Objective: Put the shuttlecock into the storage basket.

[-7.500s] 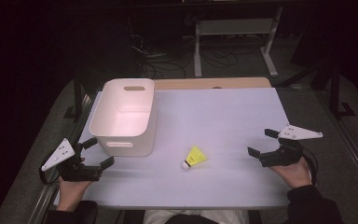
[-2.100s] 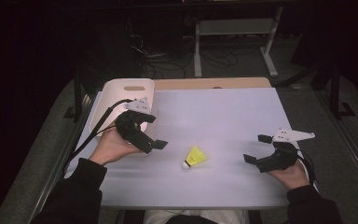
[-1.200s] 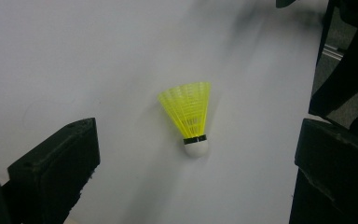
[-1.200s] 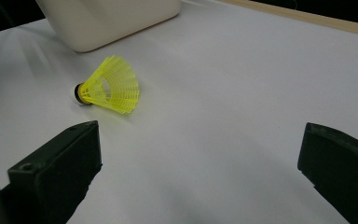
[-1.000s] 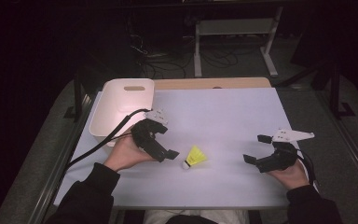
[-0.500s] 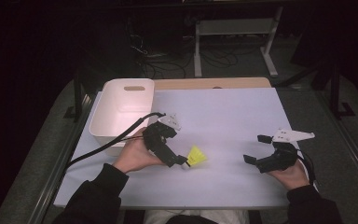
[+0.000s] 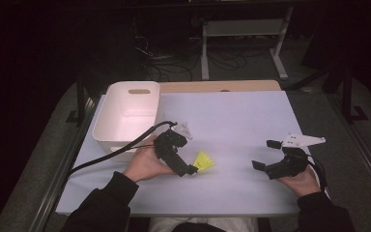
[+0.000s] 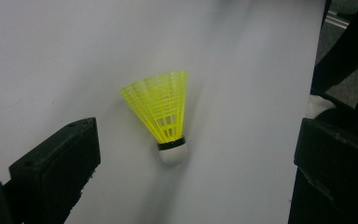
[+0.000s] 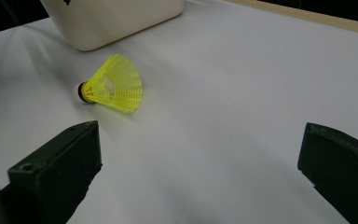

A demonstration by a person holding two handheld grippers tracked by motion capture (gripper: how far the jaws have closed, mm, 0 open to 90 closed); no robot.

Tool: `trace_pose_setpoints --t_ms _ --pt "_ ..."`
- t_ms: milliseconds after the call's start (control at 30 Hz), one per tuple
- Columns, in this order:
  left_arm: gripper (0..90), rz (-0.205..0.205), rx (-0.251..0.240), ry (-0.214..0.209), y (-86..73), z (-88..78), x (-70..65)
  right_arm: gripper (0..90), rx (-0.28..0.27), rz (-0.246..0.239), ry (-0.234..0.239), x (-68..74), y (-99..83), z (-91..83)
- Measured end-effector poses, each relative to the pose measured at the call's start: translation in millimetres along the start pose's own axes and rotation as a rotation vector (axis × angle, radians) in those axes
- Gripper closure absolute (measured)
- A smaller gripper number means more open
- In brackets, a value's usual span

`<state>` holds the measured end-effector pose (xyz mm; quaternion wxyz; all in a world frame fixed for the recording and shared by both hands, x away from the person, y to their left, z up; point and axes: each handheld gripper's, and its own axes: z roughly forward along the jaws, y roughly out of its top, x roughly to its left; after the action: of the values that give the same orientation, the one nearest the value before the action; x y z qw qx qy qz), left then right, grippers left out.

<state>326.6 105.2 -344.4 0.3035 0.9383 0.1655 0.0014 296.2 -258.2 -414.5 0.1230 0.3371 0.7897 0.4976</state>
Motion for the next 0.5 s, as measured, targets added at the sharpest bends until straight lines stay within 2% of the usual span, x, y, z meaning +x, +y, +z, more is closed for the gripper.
trace_pose_setpoints --t_ms 500 --pt "0.0 0.007 0.048 0.004 -6.1 20.0 -4.7 0.0 0.009 -0.003 0.006 0.9 0.0 0.8"
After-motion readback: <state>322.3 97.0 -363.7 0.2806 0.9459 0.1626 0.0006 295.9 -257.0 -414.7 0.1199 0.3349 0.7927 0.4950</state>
